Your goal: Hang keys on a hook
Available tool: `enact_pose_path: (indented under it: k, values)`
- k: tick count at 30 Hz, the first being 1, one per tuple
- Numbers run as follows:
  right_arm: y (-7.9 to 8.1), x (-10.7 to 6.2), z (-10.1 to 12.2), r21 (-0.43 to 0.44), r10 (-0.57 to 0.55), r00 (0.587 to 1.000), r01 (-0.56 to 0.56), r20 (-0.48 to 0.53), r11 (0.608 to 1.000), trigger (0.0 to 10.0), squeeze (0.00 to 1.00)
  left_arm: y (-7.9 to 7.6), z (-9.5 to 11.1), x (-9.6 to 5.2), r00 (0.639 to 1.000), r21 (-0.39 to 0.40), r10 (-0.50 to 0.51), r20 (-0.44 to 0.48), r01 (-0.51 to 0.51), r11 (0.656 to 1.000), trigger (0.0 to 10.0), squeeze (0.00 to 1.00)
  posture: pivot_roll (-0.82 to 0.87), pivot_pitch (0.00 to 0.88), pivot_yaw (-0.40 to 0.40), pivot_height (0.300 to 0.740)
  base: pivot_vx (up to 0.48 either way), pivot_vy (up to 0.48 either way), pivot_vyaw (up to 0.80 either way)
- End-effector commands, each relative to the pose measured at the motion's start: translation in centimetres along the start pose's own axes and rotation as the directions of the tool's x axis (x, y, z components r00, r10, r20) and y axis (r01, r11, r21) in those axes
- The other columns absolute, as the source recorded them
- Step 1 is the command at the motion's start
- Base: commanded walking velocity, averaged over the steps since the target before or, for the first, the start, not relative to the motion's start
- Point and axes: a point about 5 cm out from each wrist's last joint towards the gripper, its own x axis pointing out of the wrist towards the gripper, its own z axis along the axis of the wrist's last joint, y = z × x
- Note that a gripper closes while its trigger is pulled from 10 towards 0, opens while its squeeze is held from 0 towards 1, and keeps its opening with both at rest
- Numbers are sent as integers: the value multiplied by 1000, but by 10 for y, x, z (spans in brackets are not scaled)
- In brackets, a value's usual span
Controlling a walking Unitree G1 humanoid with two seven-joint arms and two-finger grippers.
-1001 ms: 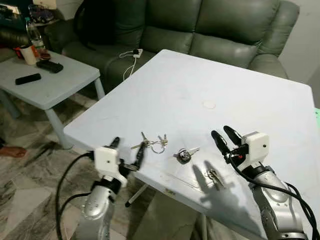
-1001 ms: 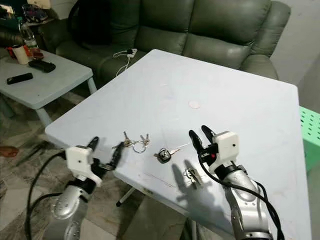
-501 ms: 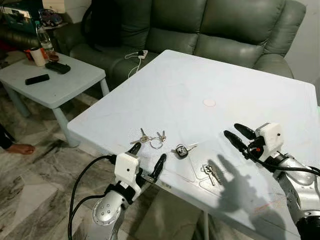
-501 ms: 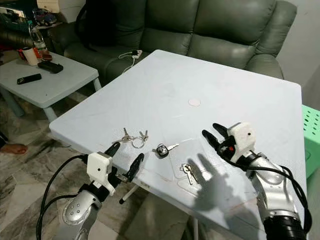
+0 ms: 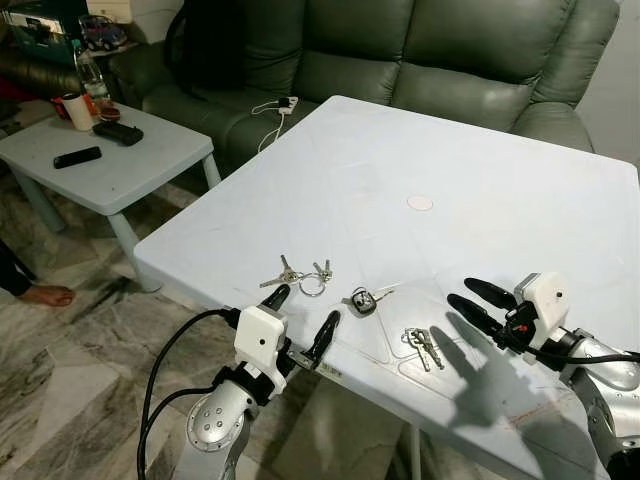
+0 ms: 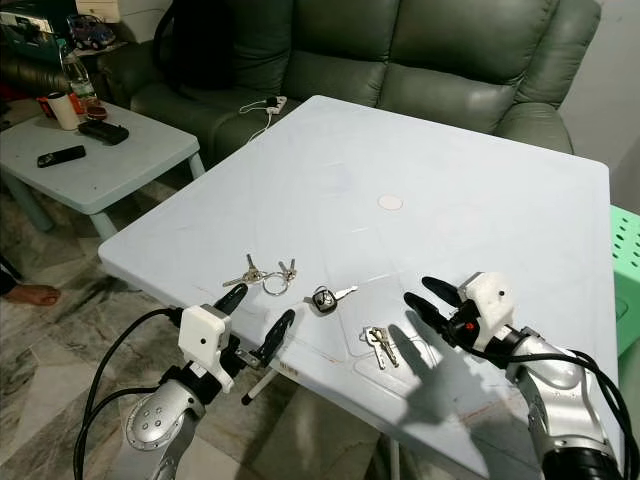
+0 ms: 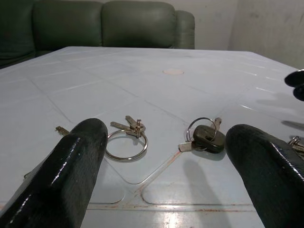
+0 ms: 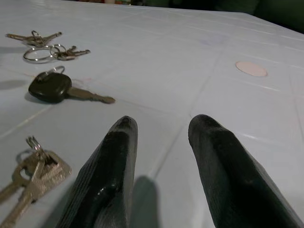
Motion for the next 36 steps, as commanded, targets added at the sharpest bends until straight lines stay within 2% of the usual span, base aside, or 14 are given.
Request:
enact_pose_path:
  k: [1, 6, 15, 23, 36]
  values:
    - [-5, -7, 0, -16, -34, 999, 34, 5, 999, 10000, 0, 0, 3, 2, 1000, 5, -10, 10, 10, 1000, 10000, 0, -43, 51, -28, 721, 0, 0, 0]
    - [2, -13, -2, -106, -46, 999, 48, 27, 993, 10000, 0, 0, 2, 2, 1000, 6, -19, 4, 19, 1000, 10000, 0, -51, 52, -18, 721, 0, 0, 0]
    - [18, -15, 2, -101, 29, 998, -24, 47, 995, 10000, 0, -1, 1, 4, 999, -3, -42, -5, 42, 999, 10000, 0, -74, 56, -2, 721, 0, 0, 0]
    - [42, -1, 13, -131, 160, 983, -148, 86, 980, 10000, 0, -1, 2, 10, 998, -4, -62, -1, 62, 998, 10000, 0, -90, 51, 13, 721, 0, 0, 0]
    - [56, 8, 20, -155, 228, 971, -215, 72, 964, 10000, 0, 0, 3, 11, 999, -6, -49, 4, 49, 999, 10000, 0, -76, 51, -1, 721, 0, 0, 0]
